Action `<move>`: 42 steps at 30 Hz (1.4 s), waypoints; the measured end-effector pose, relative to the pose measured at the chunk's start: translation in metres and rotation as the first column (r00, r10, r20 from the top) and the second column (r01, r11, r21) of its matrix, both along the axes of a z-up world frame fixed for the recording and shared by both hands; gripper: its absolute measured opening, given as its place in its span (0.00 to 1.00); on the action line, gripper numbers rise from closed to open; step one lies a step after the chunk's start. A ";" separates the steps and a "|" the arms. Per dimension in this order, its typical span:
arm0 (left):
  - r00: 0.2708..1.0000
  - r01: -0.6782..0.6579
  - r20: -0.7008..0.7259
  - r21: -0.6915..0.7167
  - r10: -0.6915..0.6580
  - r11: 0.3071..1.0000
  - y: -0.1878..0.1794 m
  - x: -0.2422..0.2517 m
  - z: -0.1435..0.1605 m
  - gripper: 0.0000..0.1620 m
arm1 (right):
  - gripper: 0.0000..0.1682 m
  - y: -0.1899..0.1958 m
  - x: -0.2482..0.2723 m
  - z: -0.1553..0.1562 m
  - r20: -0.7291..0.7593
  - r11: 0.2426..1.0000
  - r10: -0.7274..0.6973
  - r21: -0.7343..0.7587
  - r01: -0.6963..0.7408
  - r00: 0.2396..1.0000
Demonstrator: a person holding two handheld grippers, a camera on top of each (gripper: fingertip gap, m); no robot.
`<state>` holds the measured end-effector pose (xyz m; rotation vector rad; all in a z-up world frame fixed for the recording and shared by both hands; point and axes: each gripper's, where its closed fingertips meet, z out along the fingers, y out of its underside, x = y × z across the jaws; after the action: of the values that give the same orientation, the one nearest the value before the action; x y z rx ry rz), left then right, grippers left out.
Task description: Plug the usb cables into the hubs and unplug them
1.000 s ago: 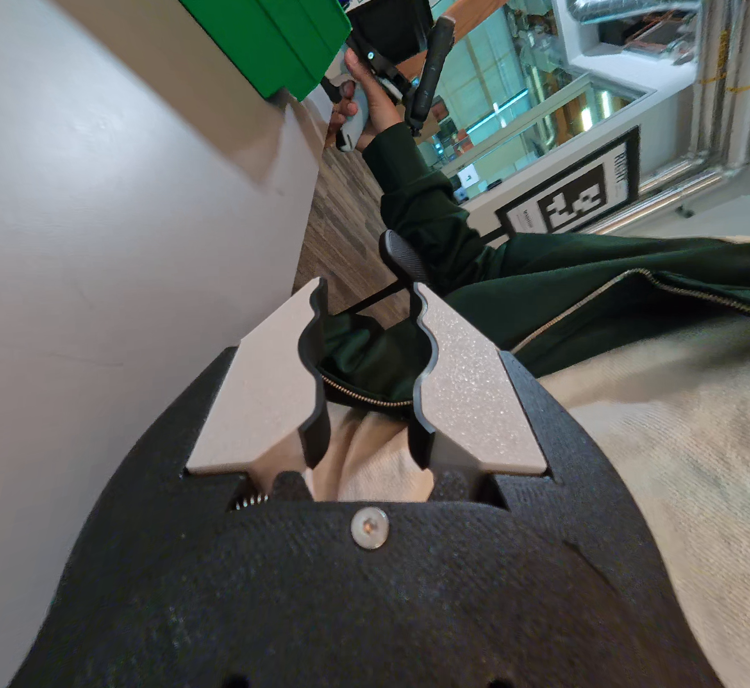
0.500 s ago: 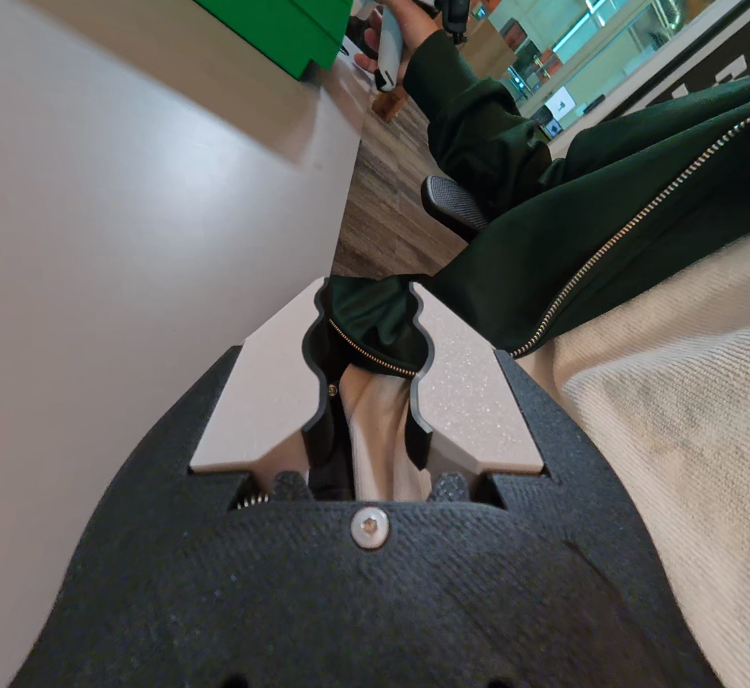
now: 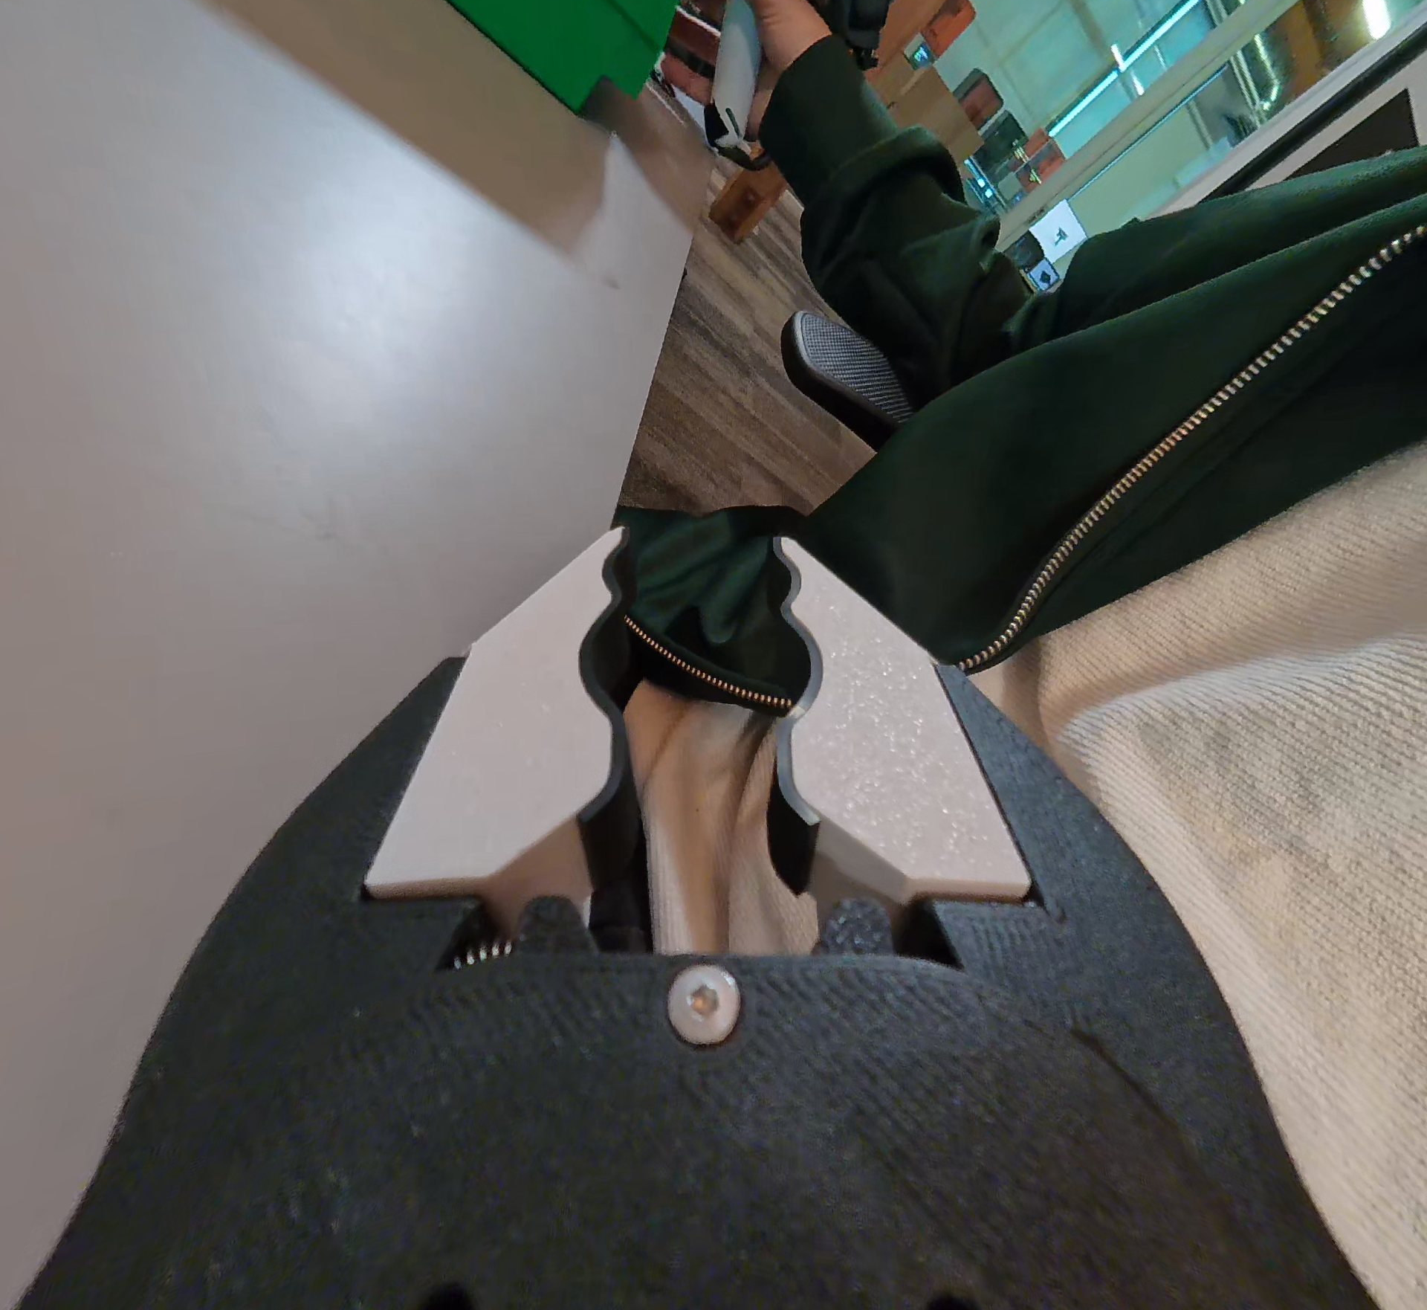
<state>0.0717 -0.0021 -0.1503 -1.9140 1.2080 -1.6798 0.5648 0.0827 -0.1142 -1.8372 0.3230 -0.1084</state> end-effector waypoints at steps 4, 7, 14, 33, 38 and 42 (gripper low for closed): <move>1.000 0.013 -0.012 0.003 -0.013 1.000 -0.003 0.001 -0.003 0.20 | 0.04 -0.002 -0.016 0.001 -0.046 0.997 0.071 -0.002 -0.071 0.996; 0.999 0.033 -0.025 -0.014 -0.033 0.999 -0.006 0.003 -0.005 0.20 | 0.01 -0.001 -0.037 0.001 -0.021 0.987 0.152 -0.055 -0.153 0.988; 0.997 0.068 -0.039 -0.023 -0.069 0.997 -0.014 0.006 -0.009 0.20 | 0.05 0.009 -0.057 0.010 0.156 0.985 0.140 -0.119 -0.122 0.978; 0.998 0.060 -0.021 -0.073 -0.062 0.996 -0.016 0.009 -0.006 0.20 | 0.02 0.047 -0.056 -0.005 -0.101 0.998 0.060 0.007 -0.060 0.993; 0.999 0.050 -0.021 -0.041 -0.050 0.998 -0.012 0.009 -0.004 0.20 | 0.03 0.039 -0.073 0.011 -0.070 0.993 0.066 0.102 -0.059 0.995; 0.994 -0.106 0.007 0.093 0.106 0.990 0.025 0.002 0.014 0.23 | 0.03 0.037 -0.095 0.027 -0.081 0.978 0.142 0.165 -0.127 0.987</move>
<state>0.0735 0.0228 -0.1363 -1.8852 1.1423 -1.5438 0.4694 0.1195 -0.0875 -1.7023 0.2630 0.0939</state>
